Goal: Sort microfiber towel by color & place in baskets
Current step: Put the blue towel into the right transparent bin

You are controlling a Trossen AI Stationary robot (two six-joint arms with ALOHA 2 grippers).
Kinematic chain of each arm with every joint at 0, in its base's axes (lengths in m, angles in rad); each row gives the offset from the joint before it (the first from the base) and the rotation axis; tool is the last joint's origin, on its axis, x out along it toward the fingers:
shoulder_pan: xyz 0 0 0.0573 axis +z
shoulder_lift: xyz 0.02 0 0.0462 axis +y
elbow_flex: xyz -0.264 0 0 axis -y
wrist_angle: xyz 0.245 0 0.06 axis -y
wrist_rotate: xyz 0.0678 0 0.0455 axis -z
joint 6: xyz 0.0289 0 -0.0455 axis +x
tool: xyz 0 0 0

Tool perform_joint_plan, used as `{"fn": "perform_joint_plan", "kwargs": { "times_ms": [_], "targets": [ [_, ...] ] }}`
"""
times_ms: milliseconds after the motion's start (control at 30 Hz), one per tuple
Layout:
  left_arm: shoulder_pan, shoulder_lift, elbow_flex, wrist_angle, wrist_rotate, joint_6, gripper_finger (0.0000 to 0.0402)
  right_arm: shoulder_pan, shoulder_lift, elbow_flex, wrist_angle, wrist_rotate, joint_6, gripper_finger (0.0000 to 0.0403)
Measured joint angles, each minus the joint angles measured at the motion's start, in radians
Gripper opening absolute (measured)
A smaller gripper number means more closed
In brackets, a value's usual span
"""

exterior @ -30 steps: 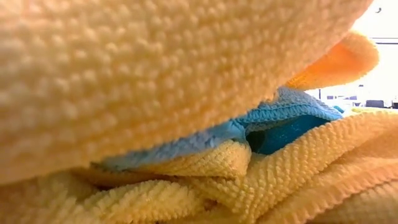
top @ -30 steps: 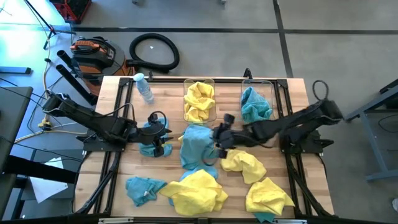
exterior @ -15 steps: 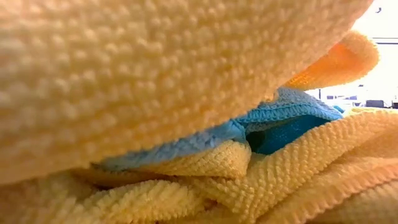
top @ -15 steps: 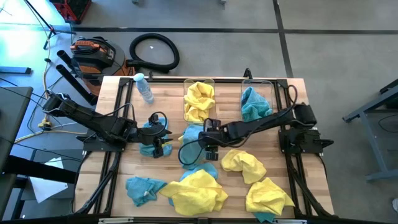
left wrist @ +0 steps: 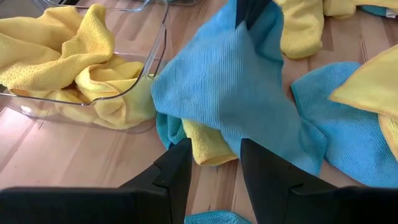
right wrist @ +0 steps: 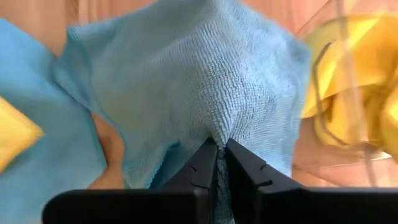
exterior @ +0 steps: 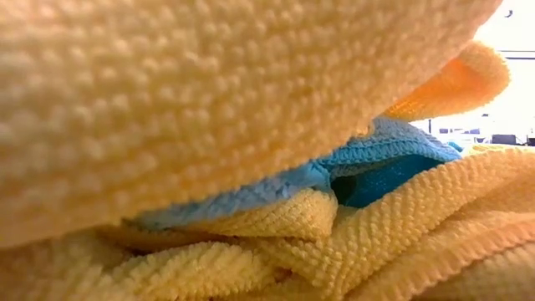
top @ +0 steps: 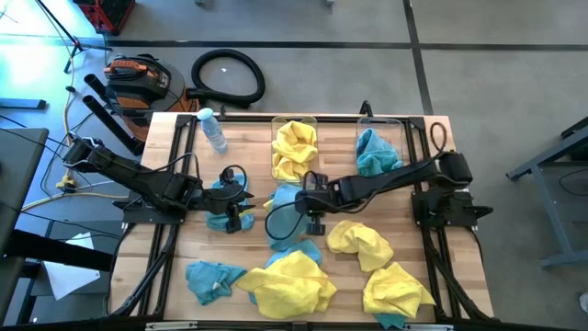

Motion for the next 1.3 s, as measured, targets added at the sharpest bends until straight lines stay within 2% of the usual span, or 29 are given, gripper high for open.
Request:
{"fn": "perform_joint_plan", "kwargs": {
  "times_ms": [300, 567, 767, 933, 1167, 1300],
  "targets": [
    [0.000, 0.000, 0.000, -0.033, 0.000, -0.031, 0.0126, 0.038, -0.198, 0.000, -0.023, 0.129, 0.017, 0.0003],
    [0.000, 0.001, 0.000, -0.031, 0.000, -0.038, 0.0126, 0.096, -0.413, 0.000, -0.119, 0.377, 0.099, 0.0002],
    [0.000, 0.001, 0.000, -0.028, 0.000, -0.039, 0.0126, 0.127, -0.557, 0.000, -0.327, 0.652, 0.295, 0.0001],
    [0.000, 0.001, 0.000, -0.029, 0.000, -0.038, 0.0126, 0.100, -0.633, 0.000, -0.571, 0.807, 0.543, 0.0001],
    [0.000, 0.001, 0.000, -0.028, 0.000, -0.038, 0.0126, -0.035, -0.647, -0.001, -0.890, 0.853, 0.848, 0.0000],
    [0.000, 0.001, 0.000, -0.028, 0.000, -0.037, 0.0126, -0.140, -0.650, -0.050, -0.855, 0.827, 0.780, 0.0000]
  ]
}}
